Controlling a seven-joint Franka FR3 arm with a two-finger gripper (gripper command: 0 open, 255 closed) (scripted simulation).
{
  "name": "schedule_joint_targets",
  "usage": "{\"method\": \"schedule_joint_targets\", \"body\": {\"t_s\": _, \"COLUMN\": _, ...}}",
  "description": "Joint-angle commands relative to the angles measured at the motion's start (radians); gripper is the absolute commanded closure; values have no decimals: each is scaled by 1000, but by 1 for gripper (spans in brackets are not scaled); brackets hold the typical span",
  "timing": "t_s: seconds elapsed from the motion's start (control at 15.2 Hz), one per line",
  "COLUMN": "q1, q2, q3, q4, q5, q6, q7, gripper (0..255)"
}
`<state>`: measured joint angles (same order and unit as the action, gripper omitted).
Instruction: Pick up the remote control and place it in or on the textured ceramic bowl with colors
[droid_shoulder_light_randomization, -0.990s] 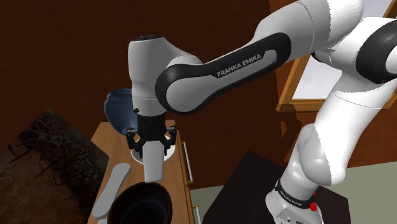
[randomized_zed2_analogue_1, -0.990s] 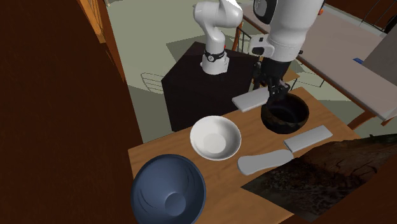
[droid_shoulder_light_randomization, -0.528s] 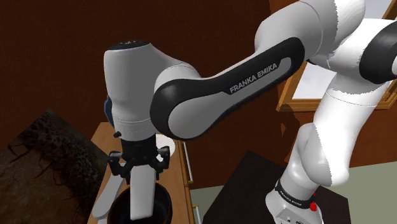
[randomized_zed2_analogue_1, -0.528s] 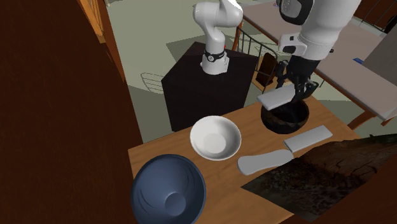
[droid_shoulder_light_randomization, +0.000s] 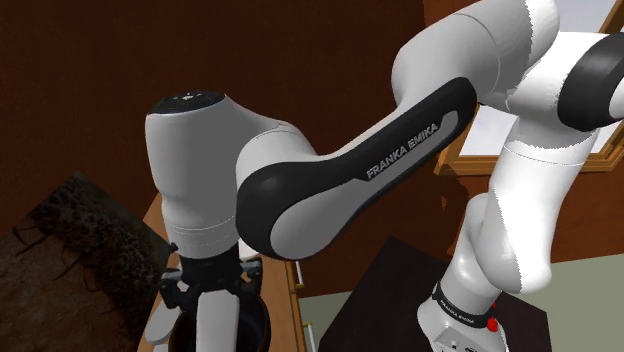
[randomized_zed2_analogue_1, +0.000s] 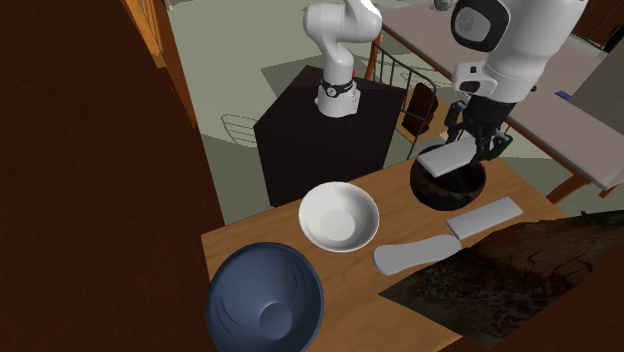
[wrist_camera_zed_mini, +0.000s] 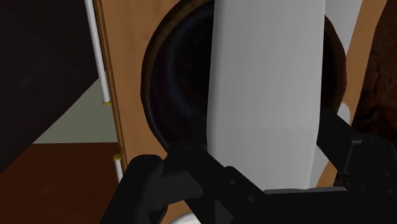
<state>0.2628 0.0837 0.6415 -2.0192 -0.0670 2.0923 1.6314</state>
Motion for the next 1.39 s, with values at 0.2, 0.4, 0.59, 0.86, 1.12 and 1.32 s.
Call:
{"method": "schedule_joint_targets", "body": {"t_s": 0.2, "q1": 5, "q2": 33, "q3": -2, "q4": -38, "q5": -26, "q6": 64, "q7": 20, "gripper": 255}}
{"method": "schedule_joint_targets", "body": {"t_s": 0.4, "q1": 10, "q2": 61, "q3": -6, "q4": -61, "q5": -49, "q6": 109, "q7": 36, "gripper": 255}}
{"method": "schedule_joint_targets", "body": {"t_s": 0.59, "q1": 10, "q2": 61, "q3": -6, "q4": -61, "q5": -49, "q6": 109, "q7": 36, "gripper": 255}}
{"method": "schedule_joint_targets", "body": {"t_s": 0.86, "q1": 10, "q2": 61, "q3": -6, "q4": -61, "q5": -49, "q6": 109, "q7": 36, "gripper": 255}}
{"method": "schedule_joint_targets", "body": {"t_s": 1.12, "q1": 10, "q2": 60, "q3": -6, "q4": -61, "q5": -49, "q6": 109, "q7": 36, "gripper": 0}}
{"method": "schedule_joint_targets", "body": {"t_s": 1.32, "q1": 10, "q2": 61, "q3": -6, "q4": -61, "q5": -49, "q6": 109, "q7": 36, "gripper": 0}}
